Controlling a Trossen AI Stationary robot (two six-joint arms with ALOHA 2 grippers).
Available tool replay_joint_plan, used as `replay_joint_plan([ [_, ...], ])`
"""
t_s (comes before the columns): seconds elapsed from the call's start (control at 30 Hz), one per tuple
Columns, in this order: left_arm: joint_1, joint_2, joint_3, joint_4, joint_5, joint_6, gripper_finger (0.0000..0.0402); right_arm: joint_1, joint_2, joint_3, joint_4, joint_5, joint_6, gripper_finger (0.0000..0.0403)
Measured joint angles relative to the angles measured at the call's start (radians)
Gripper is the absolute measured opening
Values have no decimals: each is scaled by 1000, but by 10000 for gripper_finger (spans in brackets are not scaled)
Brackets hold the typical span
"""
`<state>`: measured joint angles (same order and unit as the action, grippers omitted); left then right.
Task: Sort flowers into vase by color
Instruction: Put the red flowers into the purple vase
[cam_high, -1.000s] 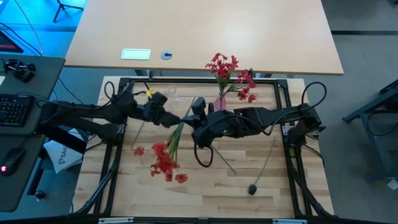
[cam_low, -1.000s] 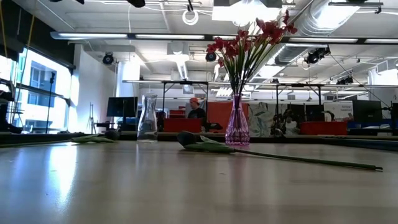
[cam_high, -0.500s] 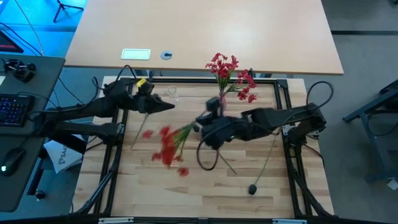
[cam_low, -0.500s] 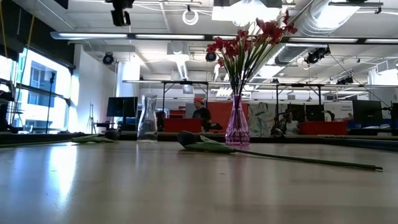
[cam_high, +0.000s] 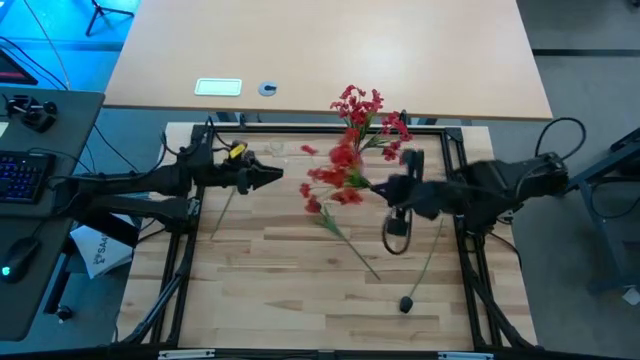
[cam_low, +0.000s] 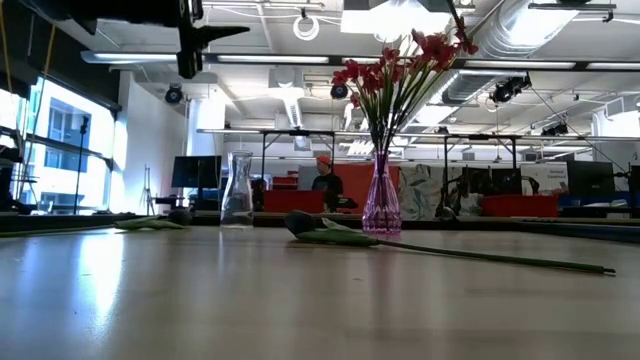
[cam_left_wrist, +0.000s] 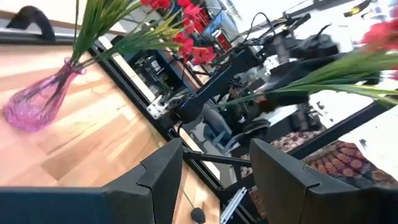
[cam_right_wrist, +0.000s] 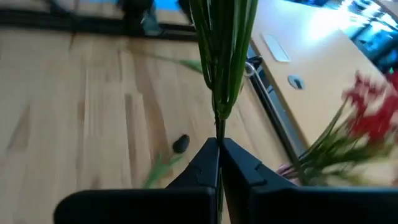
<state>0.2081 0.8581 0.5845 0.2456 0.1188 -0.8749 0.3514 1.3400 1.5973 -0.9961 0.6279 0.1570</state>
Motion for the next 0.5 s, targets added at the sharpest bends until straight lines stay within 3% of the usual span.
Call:
replay_joint_plan([
  [0.13,-49,0,-67,77,-88,-58,176,82,-157,-376,370,89,148,0],
  [0.27,-85,0,-118,152,-196,-75,176,106,-193,-646,924,131,70,0],
  [0.37,-90,0,-124,174,-271,-74,176,55,-139,-723,1226,178,-77,0],
  [0.5,-68,1,-124,196,-315,-55,176,-33,-53,-696,1312,287,-196,0],
])
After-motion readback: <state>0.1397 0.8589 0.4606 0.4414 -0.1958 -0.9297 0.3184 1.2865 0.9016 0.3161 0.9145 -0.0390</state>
